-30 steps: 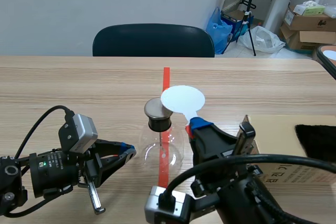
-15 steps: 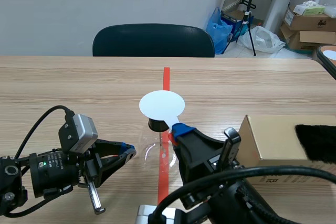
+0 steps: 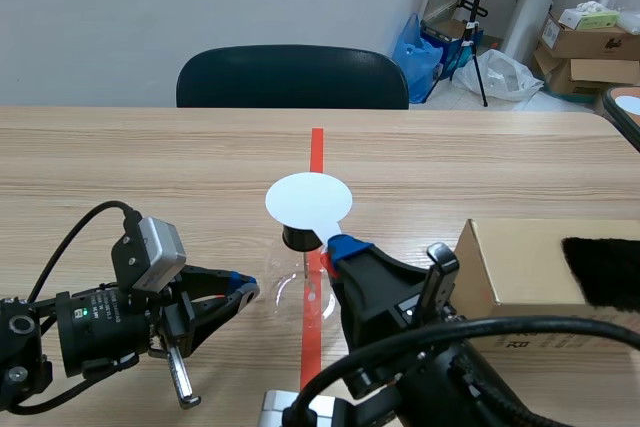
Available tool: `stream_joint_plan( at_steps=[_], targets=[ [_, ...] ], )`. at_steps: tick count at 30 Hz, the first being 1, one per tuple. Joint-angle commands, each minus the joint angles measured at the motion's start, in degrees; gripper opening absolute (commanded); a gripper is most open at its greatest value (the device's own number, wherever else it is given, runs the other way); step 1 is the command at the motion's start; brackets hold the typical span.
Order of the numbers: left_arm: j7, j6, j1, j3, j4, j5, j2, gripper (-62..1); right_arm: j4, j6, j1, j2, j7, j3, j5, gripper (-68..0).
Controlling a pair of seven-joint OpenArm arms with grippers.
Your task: Do the electroscope experiment
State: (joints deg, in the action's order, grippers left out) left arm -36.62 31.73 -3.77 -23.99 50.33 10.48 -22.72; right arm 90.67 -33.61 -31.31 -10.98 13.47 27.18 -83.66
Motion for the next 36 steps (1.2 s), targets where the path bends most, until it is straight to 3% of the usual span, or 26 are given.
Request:
stream_joint_plan(
  at_steps=[1, 25, 30, 36],
  targets=[
    [-0.83, 0.33, -0.04, 0.11, 0.9, -0.76, 0.13, -57.8, 0.48, -0.61, 0.39, -0.26, -0.17, 0.11, -0.04, -66.5],
    [-0.83, 0.33, -0.04, 0.11, 0.9, -0.76, 0.13, -57.8, 0.48, -0.61, 0.39, -0.26, -0.83, 0.11, -0.04, -66.5],
    [-0.83, 0.33, -0.04, 0.11, 0.9, -0.76, 0.13, -57.8, 0.48, -0.61, 0.39, -0.26, -4.83, 0.11, -0.04, -66.5],
    [-0.83, 0.33, -0.04, 0.11, 0.9, -0.76, 0.13, -57.8, 0.48, -0.61, 0.39, -0.26, -15.23, 0.11, -0.04, -66.5]
  ],
)
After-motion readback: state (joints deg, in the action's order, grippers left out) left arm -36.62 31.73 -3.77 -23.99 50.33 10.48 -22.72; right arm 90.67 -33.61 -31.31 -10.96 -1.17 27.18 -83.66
